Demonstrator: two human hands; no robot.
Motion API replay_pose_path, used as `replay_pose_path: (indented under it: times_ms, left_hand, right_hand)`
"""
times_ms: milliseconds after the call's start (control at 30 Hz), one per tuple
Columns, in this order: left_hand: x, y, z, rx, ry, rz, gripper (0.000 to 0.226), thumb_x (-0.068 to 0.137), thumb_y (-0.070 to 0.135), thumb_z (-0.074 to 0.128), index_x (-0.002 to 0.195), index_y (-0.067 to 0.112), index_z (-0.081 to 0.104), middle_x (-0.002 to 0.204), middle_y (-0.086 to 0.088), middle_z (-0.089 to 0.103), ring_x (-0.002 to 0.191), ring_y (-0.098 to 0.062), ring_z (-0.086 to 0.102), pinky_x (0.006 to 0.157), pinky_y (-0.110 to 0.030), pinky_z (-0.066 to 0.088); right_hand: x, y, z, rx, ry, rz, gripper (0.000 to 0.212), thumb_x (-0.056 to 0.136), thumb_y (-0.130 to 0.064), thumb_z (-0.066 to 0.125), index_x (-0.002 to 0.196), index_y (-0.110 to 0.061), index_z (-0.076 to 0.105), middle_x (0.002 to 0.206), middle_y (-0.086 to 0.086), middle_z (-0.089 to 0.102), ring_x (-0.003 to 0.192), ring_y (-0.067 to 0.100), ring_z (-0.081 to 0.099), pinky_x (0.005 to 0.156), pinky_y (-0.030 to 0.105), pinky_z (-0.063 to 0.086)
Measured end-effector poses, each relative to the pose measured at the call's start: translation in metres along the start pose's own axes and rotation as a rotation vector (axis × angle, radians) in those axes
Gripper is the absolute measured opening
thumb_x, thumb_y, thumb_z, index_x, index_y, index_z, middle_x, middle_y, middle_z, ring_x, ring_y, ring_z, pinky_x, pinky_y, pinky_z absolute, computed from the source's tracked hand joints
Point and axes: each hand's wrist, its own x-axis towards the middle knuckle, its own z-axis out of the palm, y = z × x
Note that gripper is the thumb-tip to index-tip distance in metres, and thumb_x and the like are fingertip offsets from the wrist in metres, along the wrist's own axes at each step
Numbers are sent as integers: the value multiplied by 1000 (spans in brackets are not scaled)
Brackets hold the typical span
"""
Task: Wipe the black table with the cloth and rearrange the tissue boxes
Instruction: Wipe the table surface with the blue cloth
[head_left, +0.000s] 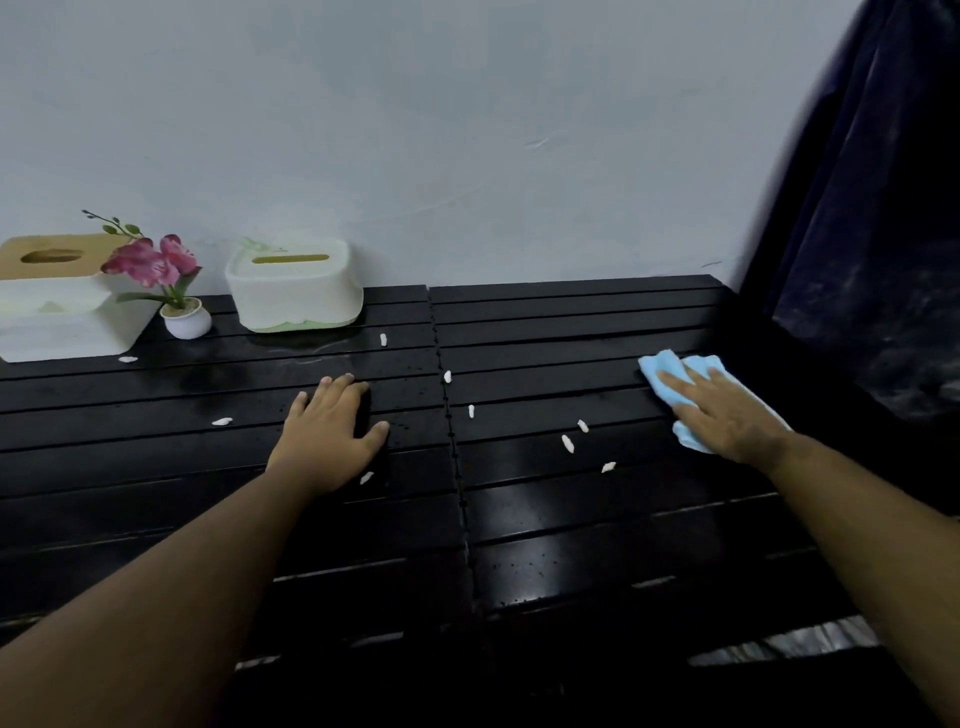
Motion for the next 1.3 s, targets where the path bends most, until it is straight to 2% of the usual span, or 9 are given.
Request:
replay_pose_path:
  times_ms: [133,267,500,667,800,933,1033,1100,1300]
  left_hand:
    - [1,0,1,0,2,2,69,94,58,37,150,19,31,162,-4,21,151,-23,9,122,-47,6]
    - [1,0,2,-6,11,-1,66,95,54,41,149,19,32,162,-4,22,151,-24,10,121,-48,7]
    - [-1,2,-3,-33,-4,-13,65,95,51,46,149,18,33,162,-4,22,151,-24,11,122,-47,6]
    - [-1,1,-3,-42,-2,-18,64,94,52,46,148,19,34,161,-3,23,151,-24,12,122,-47,7]
    - [-1,0,-2,-42,-2,-13,65,95,53,45,148,19,34,161,-3,23,151,-24,11,122,-47,7]
    - [-1,0,-1,-34,1,-9,65,94,53,45,148,18,34,161,-4,23,150,-25,11,122,-48,7]
    - [0,1,-1,-34,4,-10,65,94,53,45,148,18,33,161,-4,23,150,-25,11,121,-48,6]
    - [0,2,-1,-31,6,-9,64,95,53,44,148,18,33,161,-5,22,150,-25,11,121,-48,6]
    - [-1,1,-4,-45,-13,-8,64,95,53,45,147,19,34,161,-5,23,150,-26,12,121,-49,7]
  right_hand:
    - [-12,-45,-28,99,-185,17,56,93,-43,20,135,-17,48,158,9,16,129,36,27,104,54,27]
    - [16,-140,-76,582,-254,148,78,77,-65,9,148,-34,21,163,0,13,146,40,13,113,58,19]
    - [17,-188,-149,908,-162,77,57,98,-44,23,153,-42,7,163,-8,3,150,24,-5,121,42,-2]
    - [-8,-107,-83,686,-151,99,65,88,-50,22,148,-28,34,160,8,22,143,38,26,116,53,19]
    - [-65,-36,-26,268,-136,116,46,96,-28,35,121,5,56,151,30,32,112,48,47,90,58,36]
    - [-102,-41,-15,185,-89,156,29,90,-19,41,84,1,61,139,34,45,104,53,55,80,63,40]
    - [-96,-92,-55,414,-158,164,53,89,-38,26,120,-17,64,151,18,39,127,49,45,95,65,37]
    - [-91,-146,-96,655,-190,341,68,84,-53,16,149,-37,29,159,3,26,142,43,27,110,59,27]
    - [-86,-248,-199,876,-112,163,64,90,-51,21,151,-45,6,163,-10,-3,149,28,-13,119,46,-7]
